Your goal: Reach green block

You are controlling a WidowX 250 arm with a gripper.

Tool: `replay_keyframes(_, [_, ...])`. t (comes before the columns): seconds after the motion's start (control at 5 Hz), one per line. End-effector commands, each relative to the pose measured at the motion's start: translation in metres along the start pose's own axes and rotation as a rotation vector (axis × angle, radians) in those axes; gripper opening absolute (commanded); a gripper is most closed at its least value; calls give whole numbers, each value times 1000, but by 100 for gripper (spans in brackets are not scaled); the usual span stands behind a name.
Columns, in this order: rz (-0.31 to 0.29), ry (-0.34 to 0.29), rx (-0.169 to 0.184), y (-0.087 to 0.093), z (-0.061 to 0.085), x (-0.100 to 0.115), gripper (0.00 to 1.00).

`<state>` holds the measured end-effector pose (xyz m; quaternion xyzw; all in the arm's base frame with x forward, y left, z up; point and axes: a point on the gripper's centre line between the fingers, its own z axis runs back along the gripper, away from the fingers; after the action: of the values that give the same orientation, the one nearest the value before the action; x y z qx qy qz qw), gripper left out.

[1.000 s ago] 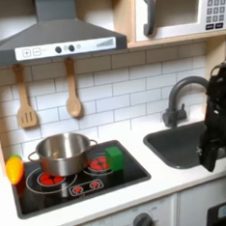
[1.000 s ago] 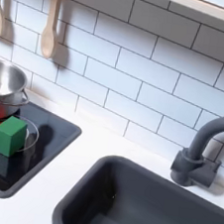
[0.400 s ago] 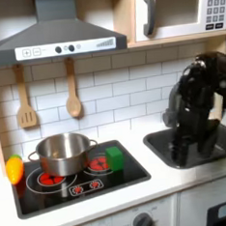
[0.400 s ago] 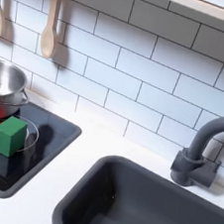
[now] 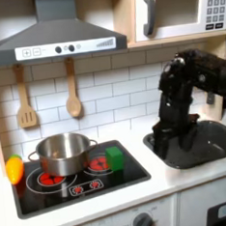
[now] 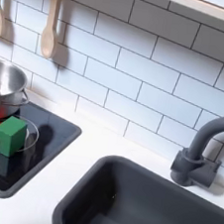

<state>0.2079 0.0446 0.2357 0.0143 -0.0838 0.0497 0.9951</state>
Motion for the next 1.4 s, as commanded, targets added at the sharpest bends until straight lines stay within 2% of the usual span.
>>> replay_keyframes(0.0, [10, -9, 9, 12, -8, 26, 100])
replay_keyframes(0.6, [9, -40, 15, 27, -16, 61, 100])
replay_keyframes(1.2, [-4, -46, 28, 33, -26, 83, 100])
